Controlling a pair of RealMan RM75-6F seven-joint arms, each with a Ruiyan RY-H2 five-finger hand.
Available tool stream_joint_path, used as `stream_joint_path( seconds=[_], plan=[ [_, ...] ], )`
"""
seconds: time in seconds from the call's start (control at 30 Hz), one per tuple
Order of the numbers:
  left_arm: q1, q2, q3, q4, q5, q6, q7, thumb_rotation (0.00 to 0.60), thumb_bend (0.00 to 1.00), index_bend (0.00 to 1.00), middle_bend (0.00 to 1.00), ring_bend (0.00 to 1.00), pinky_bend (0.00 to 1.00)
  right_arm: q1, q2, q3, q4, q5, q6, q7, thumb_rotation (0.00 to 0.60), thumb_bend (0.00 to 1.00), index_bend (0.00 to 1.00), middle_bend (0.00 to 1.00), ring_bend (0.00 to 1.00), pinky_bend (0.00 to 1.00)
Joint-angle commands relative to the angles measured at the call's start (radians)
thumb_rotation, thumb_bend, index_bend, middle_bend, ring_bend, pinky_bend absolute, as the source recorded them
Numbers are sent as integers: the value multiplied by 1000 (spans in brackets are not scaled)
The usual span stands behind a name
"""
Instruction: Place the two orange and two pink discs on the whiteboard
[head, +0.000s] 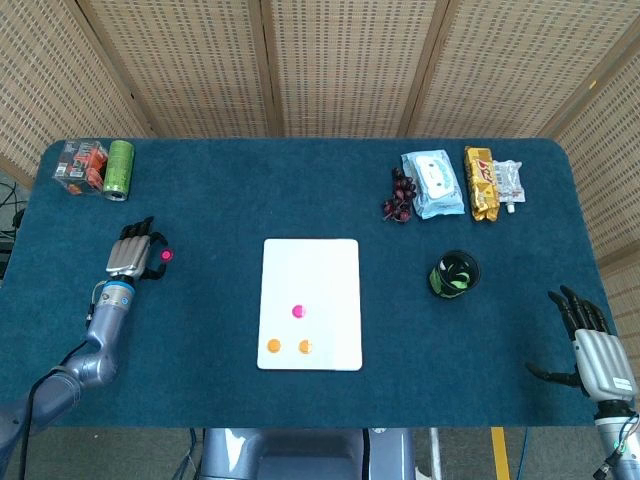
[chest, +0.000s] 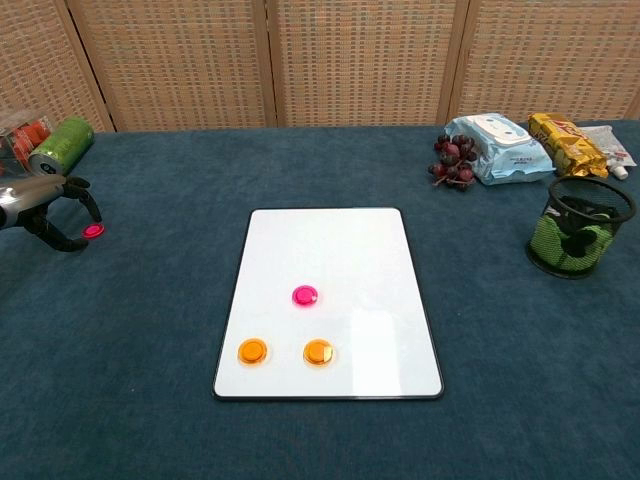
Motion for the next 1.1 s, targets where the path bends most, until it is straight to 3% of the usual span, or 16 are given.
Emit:
stream_joint_path(
  seconds=[0.03, 0.3, 0.6, 1.1],
  plan=[
    [0, -4, -6, 6, 3, -3, 2, 600, 383, 398, 0, 0, 0, 0, 0, 0, 0, 0, 0, 0, 600, 0, 21, 0, 0, 0],
    [1, -12, -16, 14, 14, -1, 5, 600, 381, 551, 0, 0, 0, 0, 1, 0, -1, 2, -1, 0, 600, 0, 21, 0, 0, 0],
    [2, -7, -35, -5, 22, 13, 14, 600, 382, 559, 0, 0, 0, 0, 1, 0, -1, 1, -2, 2, 600, 0, 21, 0, 0, 0],
    [18, 129, -43, -326, 65, 103, 73, 600, 377, 560, 0, 0, 0, 0, 1, 0, -1, 0, -2, 3, 600, 0, 21, 0, 0, 0]
  ],
)
